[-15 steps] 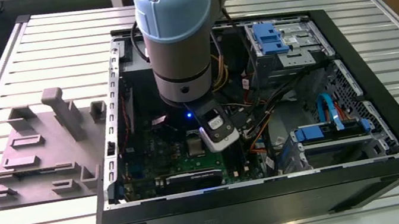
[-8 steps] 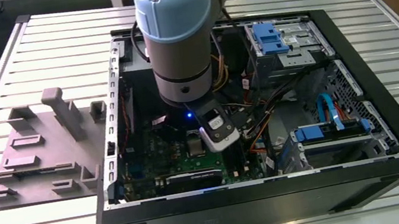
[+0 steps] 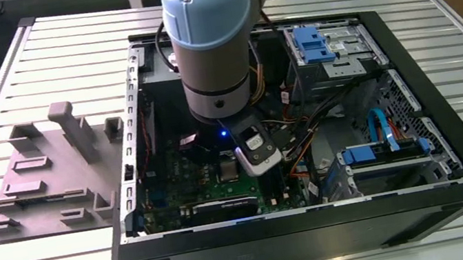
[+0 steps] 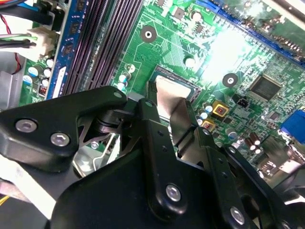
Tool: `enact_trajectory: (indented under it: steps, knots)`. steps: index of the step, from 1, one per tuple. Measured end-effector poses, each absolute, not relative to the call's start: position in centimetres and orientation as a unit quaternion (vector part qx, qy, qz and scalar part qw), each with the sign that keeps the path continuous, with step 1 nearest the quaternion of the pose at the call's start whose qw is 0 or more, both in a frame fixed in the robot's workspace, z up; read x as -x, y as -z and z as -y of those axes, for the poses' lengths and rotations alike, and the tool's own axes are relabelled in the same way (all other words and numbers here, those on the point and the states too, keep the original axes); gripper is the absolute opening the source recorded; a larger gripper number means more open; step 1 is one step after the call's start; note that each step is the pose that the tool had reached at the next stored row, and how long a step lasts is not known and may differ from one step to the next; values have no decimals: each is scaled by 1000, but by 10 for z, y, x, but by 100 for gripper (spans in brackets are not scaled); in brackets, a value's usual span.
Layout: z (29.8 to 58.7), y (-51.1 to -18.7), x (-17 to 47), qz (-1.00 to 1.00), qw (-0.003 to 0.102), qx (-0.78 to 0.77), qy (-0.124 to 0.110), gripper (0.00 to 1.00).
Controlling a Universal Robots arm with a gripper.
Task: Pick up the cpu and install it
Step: 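Place the cpu into insertion slot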
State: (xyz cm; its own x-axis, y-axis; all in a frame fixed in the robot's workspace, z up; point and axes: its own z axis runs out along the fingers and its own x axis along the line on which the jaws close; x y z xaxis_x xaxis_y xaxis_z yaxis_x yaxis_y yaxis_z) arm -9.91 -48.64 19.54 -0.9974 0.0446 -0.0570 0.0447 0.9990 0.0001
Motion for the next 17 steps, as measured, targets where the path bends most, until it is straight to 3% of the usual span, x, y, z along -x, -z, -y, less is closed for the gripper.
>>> enact_trajectory:
  steps: [11,12,17]
  knots:
    - [486,-195,99,-999,29,-22,1,40]
    - [486,-195,99,-999,29,-22,1,46]
    - [486,-194,100,-999,29,-22,0,46]
